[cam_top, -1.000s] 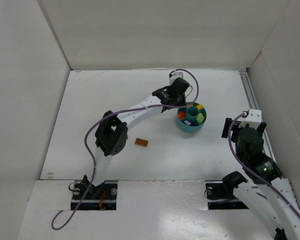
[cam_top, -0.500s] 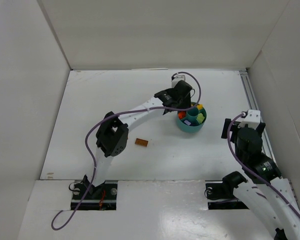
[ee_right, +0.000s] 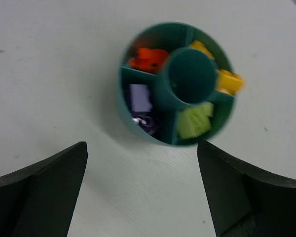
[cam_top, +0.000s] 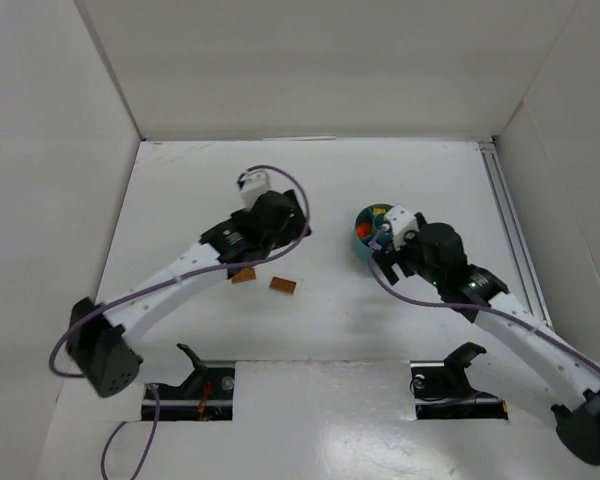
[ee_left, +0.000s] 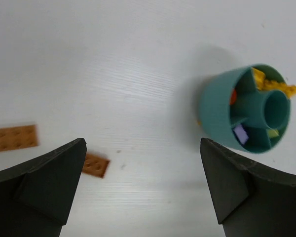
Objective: Sort the legos into containers by color
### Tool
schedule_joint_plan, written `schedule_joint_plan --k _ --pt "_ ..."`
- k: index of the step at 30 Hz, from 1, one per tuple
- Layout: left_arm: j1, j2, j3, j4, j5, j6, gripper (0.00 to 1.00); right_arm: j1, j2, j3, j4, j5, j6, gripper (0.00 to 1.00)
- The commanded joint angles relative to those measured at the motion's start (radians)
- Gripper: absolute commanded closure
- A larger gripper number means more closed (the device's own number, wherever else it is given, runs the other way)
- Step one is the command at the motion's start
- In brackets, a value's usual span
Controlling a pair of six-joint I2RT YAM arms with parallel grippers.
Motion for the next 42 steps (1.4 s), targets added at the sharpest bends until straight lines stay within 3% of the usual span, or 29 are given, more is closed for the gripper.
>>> schedule_joint_plan --k 1,2,5,10,13,21,35,40,42 --pt "0.066 -0.172 -0.212 -0.115 -0.091 -0.196 0.01 0.148 0.129 0.087 0.121 -0.113 -0.071 0.04" --pt "0.066 -0.262 -0.261 -0.135 -0.091 -0.230 0.01 0.244 0.169 0.104 0.131 -0.093 -0.071 0.04" --pt "0.087 -0.382 -0.412 -0.225 -0.102 -0.348 0.01 0.369 0.360 0.196 0.165 -0.084 -0.058 0.04" --pt "0.088 -0.569 -0.545 -0.308 -0.066 -0.440 0.01 0.458 0.730 0.390 0.197 -0.127 -0.059 0.11" --pt "0.088 -0.620 -0.567 -0.330 -0.056 -0.470 0.01 0.489 0.863 0.495 0.197 -0.152 -0.077 0.13" --pt "0.088 -0.634 -0.558 -0.391 -0.065 -0.514 0.01 0.500 1.034 0.633 0.152 -0.144 -0.077 0.13" --pt "0.088 -0.613 -0.548 -0.388 -0.097 -0.557 0.01 0.500 1.165 0.661 0.151 -0.052 -0.044 0.18" --pt "0.088 -0.613 -0.539 -0.399 -0.097 -0.557 0.01 0.500 1.183 0.661 0.151 -0.043 -0.024 0.39" --pt "0.088 -0.613 -0.530 -0.408 -0.097 -0.557 0.01 0.491 1.183 0.661 0.151 -0.065 -0.010 0.41"
